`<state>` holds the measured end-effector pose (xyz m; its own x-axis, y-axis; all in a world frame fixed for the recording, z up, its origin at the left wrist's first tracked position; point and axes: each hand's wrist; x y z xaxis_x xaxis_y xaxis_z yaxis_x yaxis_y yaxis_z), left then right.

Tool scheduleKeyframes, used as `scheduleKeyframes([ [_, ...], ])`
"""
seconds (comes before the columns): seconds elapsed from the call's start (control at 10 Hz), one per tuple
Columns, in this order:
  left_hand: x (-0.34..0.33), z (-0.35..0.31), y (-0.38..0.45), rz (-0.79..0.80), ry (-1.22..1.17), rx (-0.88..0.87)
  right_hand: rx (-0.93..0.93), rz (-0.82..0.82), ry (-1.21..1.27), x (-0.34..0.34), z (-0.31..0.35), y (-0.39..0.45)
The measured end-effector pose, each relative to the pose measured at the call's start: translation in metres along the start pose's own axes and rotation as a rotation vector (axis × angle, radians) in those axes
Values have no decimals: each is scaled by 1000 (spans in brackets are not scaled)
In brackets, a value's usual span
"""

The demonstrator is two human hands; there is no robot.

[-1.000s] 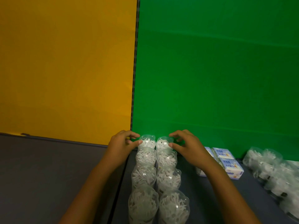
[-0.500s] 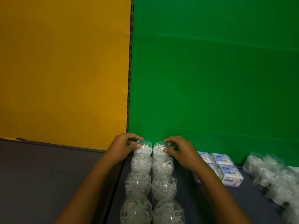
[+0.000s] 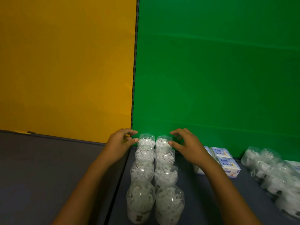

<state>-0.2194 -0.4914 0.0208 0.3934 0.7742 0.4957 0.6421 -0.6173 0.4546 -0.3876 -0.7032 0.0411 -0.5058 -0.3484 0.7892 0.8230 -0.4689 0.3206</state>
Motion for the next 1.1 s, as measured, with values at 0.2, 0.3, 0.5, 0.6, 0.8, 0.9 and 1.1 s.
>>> scheduleKeyframes([
  [0.2,16,-22,-48,-36,1,-56,41,-49,27,12,19,-45],
  [0.3,20,-33,-78,-45,-16,-74,45,-43,66,15,32,-74],
  [0.5,25,-46,-131,95,-160,-109,47,99,132,18,56,-129],
  [0.6,23,-48,-144,177,-145,-97,24,177,58,18,59,-144],
  [0.8,17,-53,-152,83,-56,-78,8,202,8,15,58,-152],
  [0.9,17,-58,-155,64,-29,-67,1,203,31,15,60,-154],
  [1.1,20,-65,-160,54,13,-65,34,179,76,21,58,-162],
])
Point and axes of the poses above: each hand's wrist, its own y-axis towards the middle knuckle, its own x-axis out of the back of the hand, z = x × y, and after that the axes turned 5 degrees about -x, right-handed
